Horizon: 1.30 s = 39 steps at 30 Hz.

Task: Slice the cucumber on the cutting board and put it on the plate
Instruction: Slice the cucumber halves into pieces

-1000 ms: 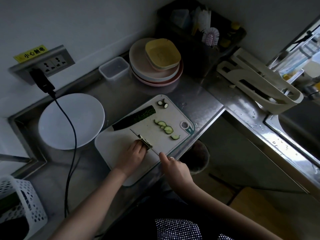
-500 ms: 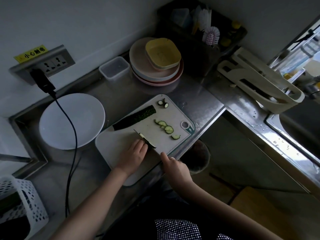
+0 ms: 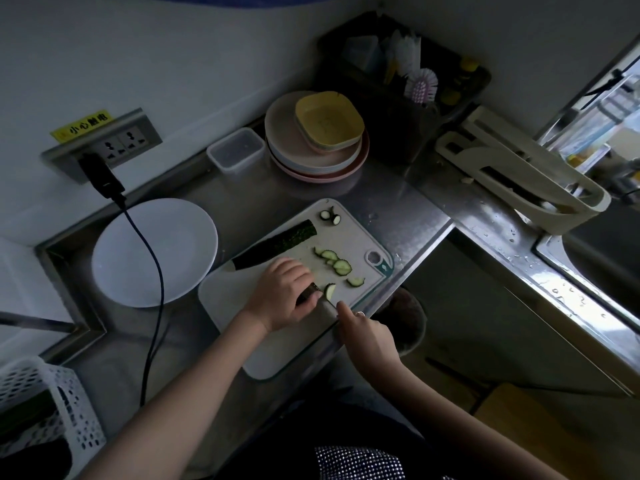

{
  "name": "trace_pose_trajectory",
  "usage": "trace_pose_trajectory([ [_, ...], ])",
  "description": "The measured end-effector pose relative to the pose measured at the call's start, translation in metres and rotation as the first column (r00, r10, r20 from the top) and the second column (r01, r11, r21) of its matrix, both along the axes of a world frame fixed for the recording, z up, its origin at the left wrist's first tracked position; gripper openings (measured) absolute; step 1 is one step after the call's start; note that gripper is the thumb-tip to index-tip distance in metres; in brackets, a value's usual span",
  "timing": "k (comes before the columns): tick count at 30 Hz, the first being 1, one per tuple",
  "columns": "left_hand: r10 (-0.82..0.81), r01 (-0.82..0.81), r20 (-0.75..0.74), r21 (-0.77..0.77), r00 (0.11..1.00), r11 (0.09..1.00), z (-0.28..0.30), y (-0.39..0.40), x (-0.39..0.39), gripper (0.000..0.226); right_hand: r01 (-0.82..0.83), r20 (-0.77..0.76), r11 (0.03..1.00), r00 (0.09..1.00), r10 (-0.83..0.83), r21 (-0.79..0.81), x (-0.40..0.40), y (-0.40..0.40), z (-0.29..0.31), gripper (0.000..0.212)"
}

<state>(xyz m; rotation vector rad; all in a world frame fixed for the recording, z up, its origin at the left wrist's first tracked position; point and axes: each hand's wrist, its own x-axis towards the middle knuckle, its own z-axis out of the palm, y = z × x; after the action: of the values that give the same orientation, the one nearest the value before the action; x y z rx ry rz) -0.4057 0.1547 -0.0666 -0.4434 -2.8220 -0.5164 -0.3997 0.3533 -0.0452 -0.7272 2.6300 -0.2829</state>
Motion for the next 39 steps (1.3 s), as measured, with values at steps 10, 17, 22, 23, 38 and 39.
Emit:
trace_pose_trajectory([
  [10,-0.034,0.032,0.064,0.028,0.997,0.999,0.011,0.011,-0.016,0.038,-0.007,-0.068,1.0,0.998,0.008,0.016,-0.005,0.004,0.001,0.027],
  [17,-0.035,0.034,0.137,0.008,0.99,0.999,0.011,0.013,-0.018,0.036,-0.039,-0.054,0.998,0.998,0.041,0.049,-0.006,0.009,-0.002,0.027],
  [22,-0.051,0.064,0.224,-0.053,0.973,0.997,0.012,0.015,-0.02,0.04,-0.061,-0.081,0.997,0.995,0.064,0.042,-0.01,0.003,0.001,0.033],
  [23,-0.045,0.06,0.227,-0.059,0.973,0.996,0.012,0.016,-0.021,0.041,-0.068,-0.086,0.997,0.994,0.071,0.036,-0.011,0.0,0.002,0.037],
  [38,0.106,-0.107,0.073,0.005,0.992,0.994,0.0,0.0,-0.016,0.045,0.024,-0.125,1.0,0.992,-0.023,0.004,-0.019,0.011,-0.001,0.023],
  [39,0.085,-0.086,0.086,0.005,0.993,0.996,-0.002,-0.002,-0.016,0.045,0.002,-0.133,1.0,0.991,0.0,0.013,-0.018,0.013,-0.001,0.025],
])
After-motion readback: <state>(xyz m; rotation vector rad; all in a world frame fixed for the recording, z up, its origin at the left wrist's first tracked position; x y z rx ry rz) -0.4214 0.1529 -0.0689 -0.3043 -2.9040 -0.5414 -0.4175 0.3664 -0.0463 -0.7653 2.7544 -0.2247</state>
